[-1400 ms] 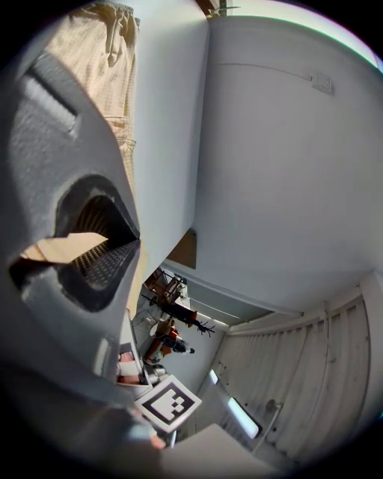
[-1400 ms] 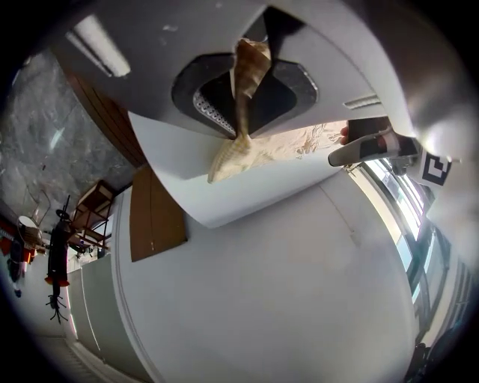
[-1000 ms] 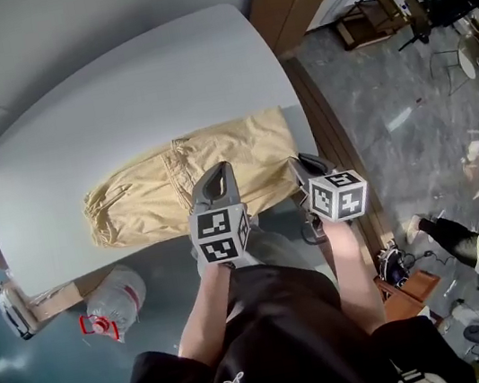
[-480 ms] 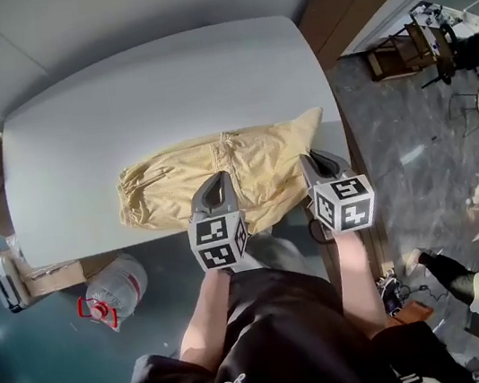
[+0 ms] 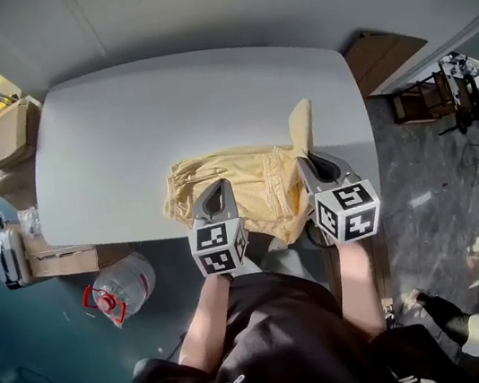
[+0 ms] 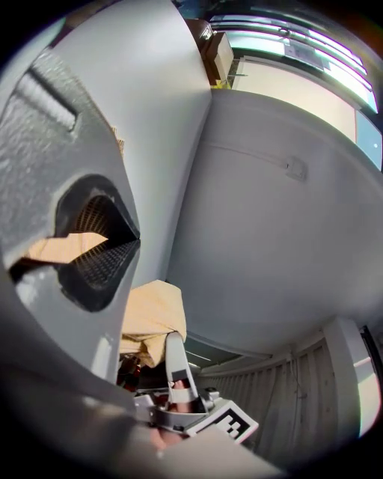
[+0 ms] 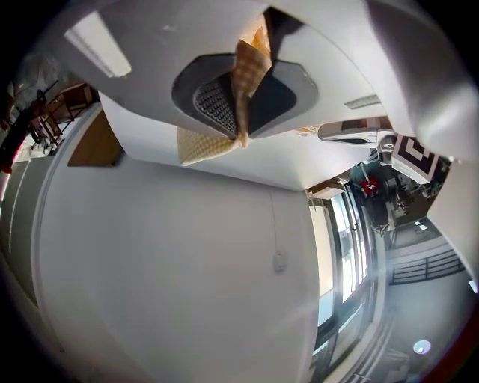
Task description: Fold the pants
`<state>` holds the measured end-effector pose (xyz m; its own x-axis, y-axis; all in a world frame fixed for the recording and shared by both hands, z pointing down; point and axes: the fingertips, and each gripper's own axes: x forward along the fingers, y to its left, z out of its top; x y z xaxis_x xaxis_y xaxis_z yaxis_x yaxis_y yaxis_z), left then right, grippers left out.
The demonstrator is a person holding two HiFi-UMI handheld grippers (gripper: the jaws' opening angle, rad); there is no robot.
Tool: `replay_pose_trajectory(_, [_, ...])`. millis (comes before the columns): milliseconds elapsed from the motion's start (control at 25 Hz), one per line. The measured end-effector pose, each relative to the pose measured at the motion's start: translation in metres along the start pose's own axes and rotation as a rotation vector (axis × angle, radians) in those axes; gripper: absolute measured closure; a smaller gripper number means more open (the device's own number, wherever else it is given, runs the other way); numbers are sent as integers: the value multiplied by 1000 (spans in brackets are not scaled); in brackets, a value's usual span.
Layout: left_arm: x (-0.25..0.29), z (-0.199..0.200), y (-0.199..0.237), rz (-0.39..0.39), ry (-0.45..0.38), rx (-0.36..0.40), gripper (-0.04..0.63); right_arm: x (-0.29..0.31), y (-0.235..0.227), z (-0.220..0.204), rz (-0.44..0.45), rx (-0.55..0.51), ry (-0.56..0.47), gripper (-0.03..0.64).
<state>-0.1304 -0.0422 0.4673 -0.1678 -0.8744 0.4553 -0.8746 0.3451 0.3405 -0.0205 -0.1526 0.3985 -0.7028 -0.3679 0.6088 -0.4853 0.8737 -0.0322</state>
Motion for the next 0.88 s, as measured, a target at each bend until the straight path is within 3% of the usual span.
replay_pose_trajectory(160, [-21,14,44,62,-38,-12,592,32,57,23,86,-71,-8,572])
replay_pose_trajectory(360, [-57,21,97,173,-70,-44,592,81,131,19,212,-156,64,572])
replay_pose_trajectory(560, [-92,9,147,298,-62,-106,592,125,211,-4,347,-260,162,572])
replay_pose_trajectory(760, [-107,-20,188,365,-19,-173,592,153,289,-34,462,-447,231,572])
replay_pose_trajectory(880, [-110,-29,207,400,-13,-206,592,168,319,-65,545,-449,296,572])
